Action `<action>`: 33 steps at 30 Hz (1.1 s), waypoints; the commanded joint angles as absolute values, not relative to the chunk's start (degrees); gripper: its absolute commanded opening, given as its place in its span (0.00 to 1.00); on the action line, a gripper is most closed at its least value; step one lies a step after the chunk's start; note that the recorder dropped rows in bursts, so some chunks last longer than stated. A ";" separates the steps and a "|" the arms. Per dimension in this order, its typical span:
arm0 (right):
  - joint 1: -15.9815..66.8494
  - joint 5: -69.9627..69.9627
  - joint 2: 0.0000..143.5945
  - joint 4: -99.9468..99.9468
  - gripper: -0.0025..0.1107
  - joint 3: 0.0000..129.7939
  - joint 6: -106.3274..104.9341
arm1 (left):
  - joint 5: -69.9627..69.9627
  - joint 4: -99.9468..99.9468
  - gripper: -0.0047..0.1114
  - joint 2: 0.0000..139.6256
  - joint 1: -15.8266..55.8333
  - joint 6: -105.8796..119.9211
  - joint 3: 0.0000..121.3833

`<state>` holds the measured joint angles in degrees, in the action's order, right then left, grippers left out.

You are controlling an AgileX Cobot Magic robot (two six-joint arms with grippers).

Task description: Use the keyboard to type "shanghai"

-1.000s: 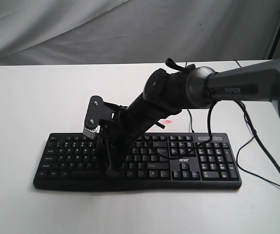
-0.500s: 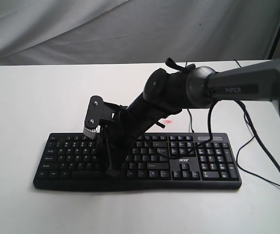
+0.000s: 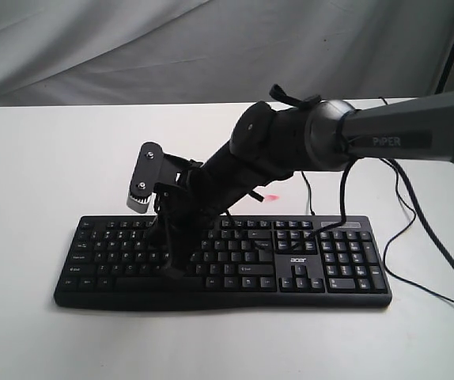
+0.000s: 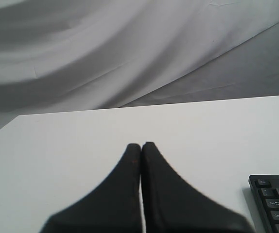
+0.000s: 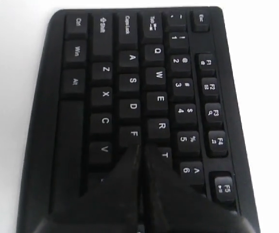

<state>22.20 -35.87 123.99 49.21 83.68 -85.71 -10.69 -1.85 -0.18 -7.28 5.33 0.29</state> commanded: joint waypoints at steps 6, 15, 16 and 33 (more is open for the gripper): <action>25.36 -32.42 123.51 51.77 0.02 84.34 -85.51 | -10.33 -1.82 0.05 0.00 -7.07 5.18 0.00; 29.19 -34.96 127.95 46.91 0.02 94.21 -76.11 | -10.33 -1.82 0.05 0.00 -7.07 5.18 0.00; 29.64 -35.11 128.48 46.39 0.02 95.25 -75.28 | -10.33 -1.82 0.05 0.00 -7.07 5.18 0.00; 31.29 -32.56 132.11 40.86 0.02 99.83 -70.60 | -10.33 -1.82 0.05 0.00 -7.07 5.18 0.00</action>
